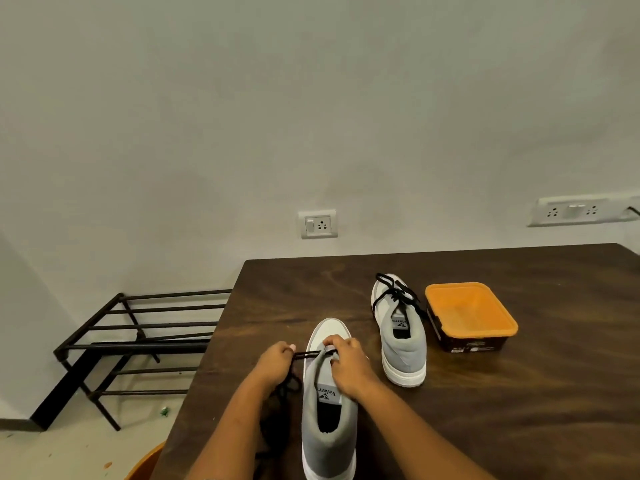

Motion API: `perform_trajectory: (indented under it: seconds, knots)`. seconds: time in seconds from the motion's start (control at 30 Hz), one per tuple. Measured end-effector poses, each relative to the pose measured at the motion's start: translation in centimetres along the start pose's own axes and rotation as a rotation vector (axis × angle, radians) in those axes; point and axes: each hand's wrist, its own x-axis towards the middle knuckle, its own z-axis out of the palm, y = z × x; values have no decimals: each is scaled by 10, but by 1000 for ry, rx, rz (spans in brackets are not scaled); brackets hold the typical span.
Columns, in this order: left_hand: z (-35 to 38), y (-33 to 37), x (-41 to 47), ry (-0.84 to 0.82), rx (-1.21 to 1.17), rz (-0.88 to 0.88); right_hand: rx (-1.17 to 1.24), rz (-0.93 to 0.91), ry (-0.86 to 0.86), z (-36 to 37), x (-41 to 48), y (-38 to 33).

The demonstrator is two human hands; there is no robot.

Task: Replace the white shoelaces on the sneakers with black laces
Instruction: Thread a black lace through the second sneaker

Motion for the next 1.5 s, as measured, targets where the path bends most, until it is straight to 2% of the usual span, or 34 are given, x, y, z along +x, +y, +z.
perform_trajectory:
  seconds: [0.1,0.17,0.2,0.3,0.37,0.43,0.5,0.6,0.73,0.87,0.93,1.03,1.13,1.2,1.23,1.27,1.33,1.43,1.5]
  knots:
    - [-22,25,-9,-12,-134,-1,-45,-102,129,0,-9,-15]
    - [-37,48,-18,-74,-269,-15,83,-126,110,3,-13,-31]
    - [-43,57,-19,-48,-248,-9,191,-118,97,4,-15,-38]
    - [-55,73,-20,120,126,14,424,-65,59,0,-19,-55]
    - [-56,77,-21,135,308,-7,506,-19,27,-2,-19,-58]
    - [-54,75,-23,163,449,-24,541,25,6,-3,-20,-57]
    - [-56,71,-25,184,513,-29,477,24,-43,-6,-20,-56]
    - [-65,66,-29,112,418,-43,378,-41,-149,-12,-22,-56]
    - [-84,50,-36,35,231,-54,373,-61,-111,-16,-27,-55]
    - [-101,41,-45,62,181,-62,409,-63,-98,-15,-28,-57]
    - [-101,45,-53,14,47,-48,481,-48,-115,-11,-29,-62]
    - [-92,53,-67,-21,-511,0,716,-25,-251,-4,-39,-75]
    - [-79,61,-68,-24,-1017,76,835,-90,-426,-2,-49,-86]
    - [-75,60,-63,55,-1174,77,831,-129,-494,-2,-53,-89]
    - [-75,56,-59,99,-1203,48,799,-125,-474,-4,-55,-88]
    - [-76,50,-55,137,-1170,10,754,-113,-429,-9,-55,-85]
    - [-80,27,-44,188,-876,-68,640,-102,-324,-25,-50,-71]
    - [-86,-27,-18,260,-176,-146,514,-99,-193,-60,-42,-46]
    - [-85,-59,-11,180,284,-190,528,-59,-122,-80,-35,-34]
